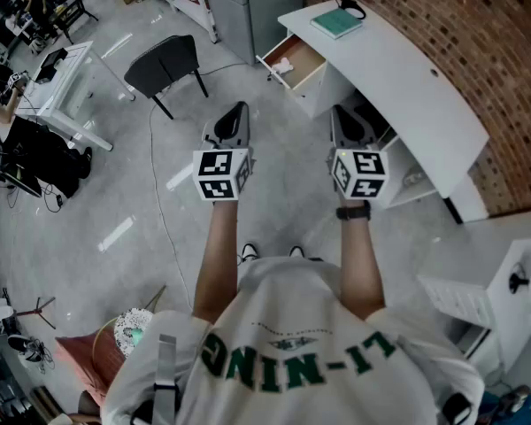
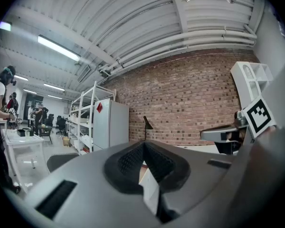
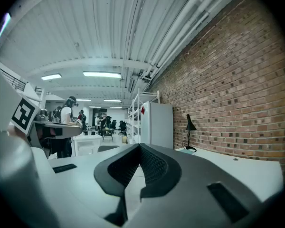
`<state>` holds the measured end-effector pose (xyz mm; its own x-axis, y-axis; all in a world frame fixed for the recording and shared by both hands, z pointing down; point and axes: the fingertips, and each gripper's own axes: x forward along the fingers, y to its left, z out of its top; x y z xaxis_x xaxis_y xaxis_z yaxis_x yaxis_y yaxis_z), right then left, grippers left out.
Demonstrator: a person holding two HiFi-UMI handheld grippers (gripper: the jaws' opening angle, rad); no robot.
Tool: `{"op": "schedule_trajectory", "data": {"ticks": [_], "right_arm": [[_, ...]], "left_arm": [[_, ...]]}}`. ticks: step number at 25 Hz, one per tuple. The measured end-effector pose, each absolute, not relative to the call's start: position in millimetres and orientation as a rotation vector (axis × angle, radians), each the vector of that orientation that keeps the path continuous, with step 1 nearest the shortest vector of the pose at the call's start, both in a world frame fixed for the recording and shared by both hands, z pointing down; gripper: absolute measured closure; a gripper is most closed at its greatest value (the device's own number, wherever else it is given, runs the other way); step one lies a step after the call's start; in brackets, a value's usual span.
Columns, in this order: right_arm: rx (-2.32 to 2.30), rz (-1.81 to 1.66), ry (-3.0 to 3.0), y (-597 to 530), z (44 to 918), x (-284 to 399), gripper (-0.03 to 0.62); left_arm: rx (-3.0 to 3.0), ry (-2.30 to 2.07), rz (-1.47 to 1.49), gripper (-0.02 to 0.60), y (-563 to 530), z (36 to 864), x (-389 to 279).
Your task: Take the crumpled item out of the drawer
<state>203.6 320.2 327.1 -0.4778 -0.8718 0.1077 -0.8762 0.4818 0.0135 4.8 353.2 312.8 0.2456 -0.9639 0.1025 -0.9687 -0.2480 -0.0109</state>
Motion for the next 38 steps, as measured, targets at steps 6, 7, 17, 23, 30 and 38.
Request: {"op": "schedule_trajectory", "data": {"ticks": [6, 7, 17, 23, 30, 38], "right_arm": [[1.49, 0.058, -2.655, 326.8, 324.3, 210.6, 0.591], [1.481, 0.054, -2.658, 326.9, 324.1, 213.5, 0.589], [1.465, 0.182, -2.669, 319.2, 342.4, 256.5, 0.589], [1.473, 0.234, -2.633, 299.3, 362.2, 259.5, 0.591], [1.424, 0.256, -2.625, 233.8, 381.8, 225.7, 0.591], [1.465, 0.219, -2.584, 125.4, 365.2, 177.5, 0.589]], "left_arm": [[2.449, -1.888, 0.116, 0.584, 355.4, 311.5, 19.7], [2.447, -1.889, 0.115, 0.584, 354.9, 311.9, 24.2], [2.471, -1.871, 0.111, 0.584, 356.0, 321.3, 78.4], [2.443, -1.867, 0.167, 0.584, 339.6, 335.1, 74.7], [2.441, -1.851, 0.168, 0.584, 268.9, 353.4, 47.3], [2.489, -1.786, 0.134, 0.584, 143.2, 339.1, 7.5]]}}
